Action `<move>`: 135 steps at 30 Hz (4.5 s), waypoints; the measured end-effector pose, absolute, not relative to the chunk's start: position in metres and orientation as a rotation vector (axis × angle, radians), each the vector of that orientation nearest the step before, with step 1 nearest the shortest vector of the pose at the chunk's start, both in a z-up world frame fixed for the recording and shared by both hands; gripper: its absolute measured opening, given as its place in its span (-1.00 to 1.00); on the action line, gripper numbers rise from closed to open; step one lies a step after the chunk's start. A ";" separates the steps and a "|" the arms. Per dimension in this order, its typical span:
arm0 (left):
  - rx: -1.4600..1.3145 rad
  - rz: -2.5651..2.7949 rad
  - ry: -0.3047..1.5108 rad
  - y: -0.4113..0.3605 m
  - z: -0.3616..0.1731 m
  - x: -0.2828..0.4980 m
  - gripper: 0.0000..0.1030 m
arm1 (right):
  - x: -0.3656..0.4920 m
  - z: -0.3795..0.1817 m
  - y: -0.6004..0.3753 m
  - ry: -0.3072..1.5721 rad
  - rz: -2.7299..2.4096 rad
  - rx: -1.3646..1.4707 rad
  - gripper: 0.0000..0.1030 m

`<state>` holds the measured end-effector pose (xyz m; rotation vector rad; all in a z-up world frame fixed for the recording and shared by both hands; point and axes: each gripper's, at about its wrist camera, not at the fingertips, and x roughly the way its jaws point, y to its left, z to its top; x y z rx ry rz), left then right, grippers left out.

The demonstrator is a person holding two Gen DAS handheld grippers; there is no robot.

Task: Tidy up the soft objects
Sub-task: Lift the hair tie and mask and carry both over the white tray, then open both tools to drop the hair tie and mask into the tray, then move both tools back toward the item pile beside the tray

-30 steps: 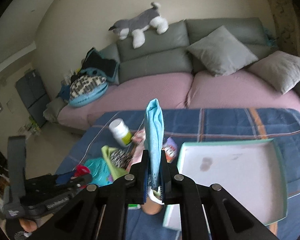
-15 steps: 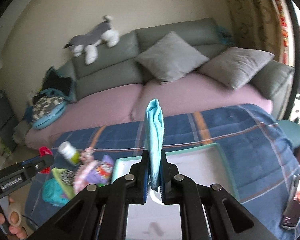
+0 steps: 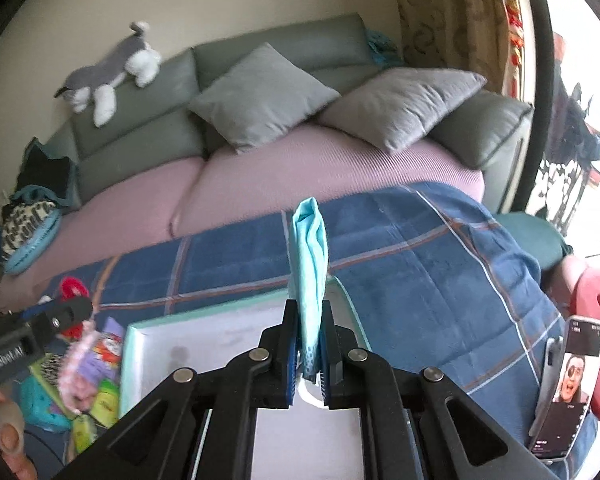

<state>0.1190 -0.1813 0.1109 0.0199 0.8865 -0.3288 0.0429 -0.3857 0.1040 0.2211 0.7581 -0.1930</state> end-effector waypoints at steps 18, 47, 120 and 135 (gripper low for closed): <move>0.024 -0.338 1.000 -0.204 0.028 0.142 -0.20 | 0.066 0.051 -0.385 0.942 -0.222 0.131 -0.82; 0.081 -0.176 0.903 -0.177 0.048 0.138 0.93 | 0.064 0.056 -0.374 0.934 -0.264 0.044 1.00; -0.283 0.243 0.911 0.121 0.074 0.112 0.93 | 0.093 0.040 -0.137 0.945 0.352 0.124 0.90; -0.277 0.136 1.042 0.086 0.041 0.127 0.39 | 0.091 0.015 -0.086 1.004 0.485 0.056 0.15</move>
